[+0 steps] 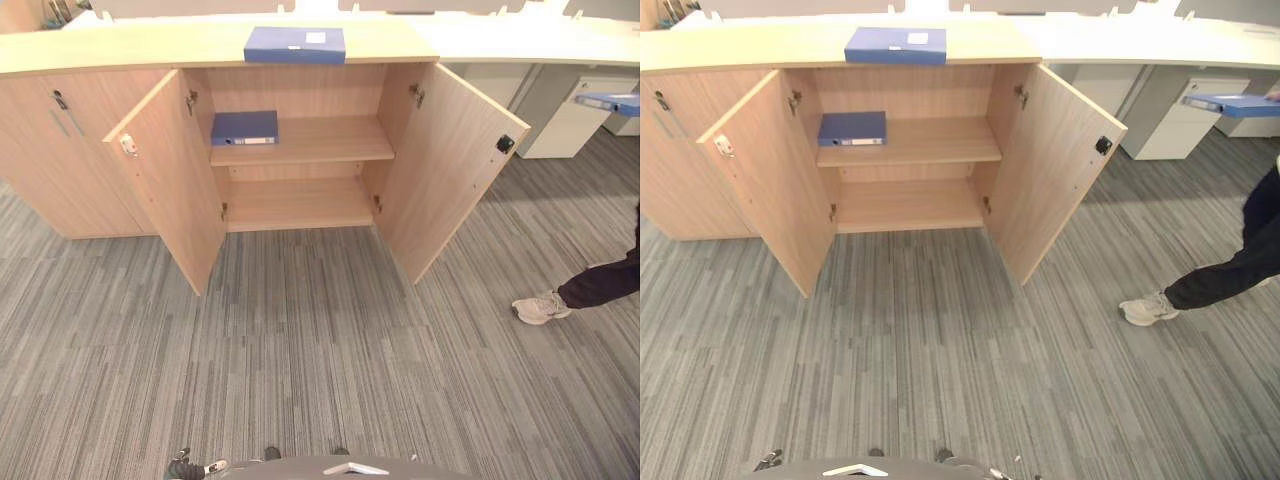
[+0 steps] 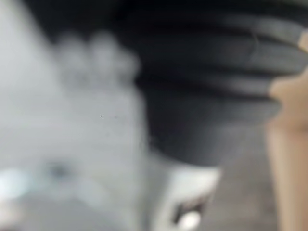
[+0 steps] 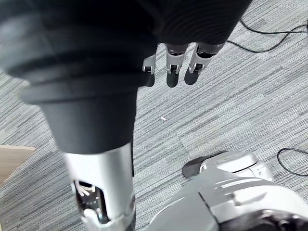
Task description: Walk over to the cabinet, pick up the folder, carry it to the office cabinet, place the folder inside the office cabinet, then close the office cabinet door
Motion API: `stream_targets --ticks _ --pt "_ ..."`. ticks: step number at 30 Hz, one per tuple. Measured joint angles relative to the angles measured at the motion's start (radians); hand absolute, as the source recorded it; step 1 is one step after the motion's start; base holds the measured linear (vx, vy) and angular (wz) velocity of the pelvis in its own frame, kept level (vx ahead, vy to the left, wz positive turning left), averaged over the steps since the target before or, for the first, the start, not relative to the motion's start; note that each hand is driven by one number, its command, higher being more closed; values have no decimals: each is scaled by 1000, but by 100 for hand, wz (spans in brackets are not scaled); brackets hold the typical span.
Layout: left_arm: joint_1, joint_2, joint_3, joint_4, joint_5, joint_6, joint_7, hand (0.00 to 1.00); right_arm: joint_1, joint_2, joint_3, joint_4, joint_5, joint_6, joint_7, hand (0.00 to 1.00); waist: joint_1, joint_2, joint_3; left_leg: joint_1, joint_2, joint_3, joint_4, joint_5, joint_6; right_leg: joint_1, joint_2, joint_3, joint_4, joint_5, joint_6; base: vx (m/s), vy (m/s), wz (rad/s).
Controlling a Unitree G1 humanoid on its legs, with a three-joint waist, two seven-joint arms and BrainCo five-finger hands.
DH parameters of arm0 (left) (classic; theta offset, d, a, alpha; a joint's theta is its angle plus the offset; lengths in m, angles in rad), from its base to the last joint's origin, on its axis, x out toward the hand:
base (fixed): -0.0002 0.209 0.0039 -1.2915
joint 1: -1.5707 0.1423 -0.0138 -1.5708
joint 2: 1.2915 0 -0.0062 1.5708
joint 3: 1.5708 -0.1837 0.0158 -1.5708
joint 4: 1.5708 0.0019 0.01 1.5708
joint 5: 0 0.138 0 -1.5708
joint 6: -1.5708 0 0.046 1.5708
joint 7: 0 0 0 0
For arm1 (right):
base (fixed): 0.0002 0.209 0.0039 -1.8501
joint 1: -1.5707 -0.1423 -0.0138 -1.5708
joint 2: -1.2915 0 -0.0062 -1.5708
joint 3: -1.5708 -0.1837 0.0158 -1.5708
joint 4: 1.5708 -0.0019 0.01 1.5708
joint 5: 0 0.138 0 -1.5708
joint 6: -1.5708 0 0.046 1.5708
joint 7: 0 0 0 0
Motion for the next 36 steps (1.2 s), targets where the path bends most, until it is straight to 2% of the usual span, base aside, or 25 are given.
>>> stream_targets --ticks 11,20,26,32,35,36 --pt "-7 -1 -3 6 0 -2 -1 0 -29 6 -23 -1 -12 -1 1 0 -4 5 17 20 4 21 -8 3 -14 19 2 -2 -7 3 5 -27 -27 -2" --pt "-6 -1 -5 8 -1 -2 -1 0 -28 4 -15 -1 -18 0 1 0 -2 3 18 10 4 35 -9 6 -11 18 -2 -13 -34 9 6 -102 -10 -5" --pt "-7 -1 -5 8 -1 -2 -1 0 -28 4 -15 -1 -19 0 1 0 -2 1 19 7 -1 50 -9 -11 -6 12 -13 -24 -43 12 11 23 11 -9" --pt "-11 1 -6 7 -2 -2 -1 0 -36 0 -16 0 -21 4 1 0 7 -1 13 -15 -6 88 -5 -40 5 -32 -17 10 -35 17 24 140 17 -21" --pt "-18 7 -12 7 -2 -2 -1 0 -47 3 -23 -3 -20 4 1 0 3 0 18 -14 -11 110 -1 -68 8 -69 -23 28 28 -24 44 173 41 -22" --pt "-24 7 -14 6 -3 -2 -1 0 -49 4 -32 -5 -19 3 1 0 0 2 22 -3 -12 110 1 -82 9 -94 -29 25 101 -60 52 190 68 6"
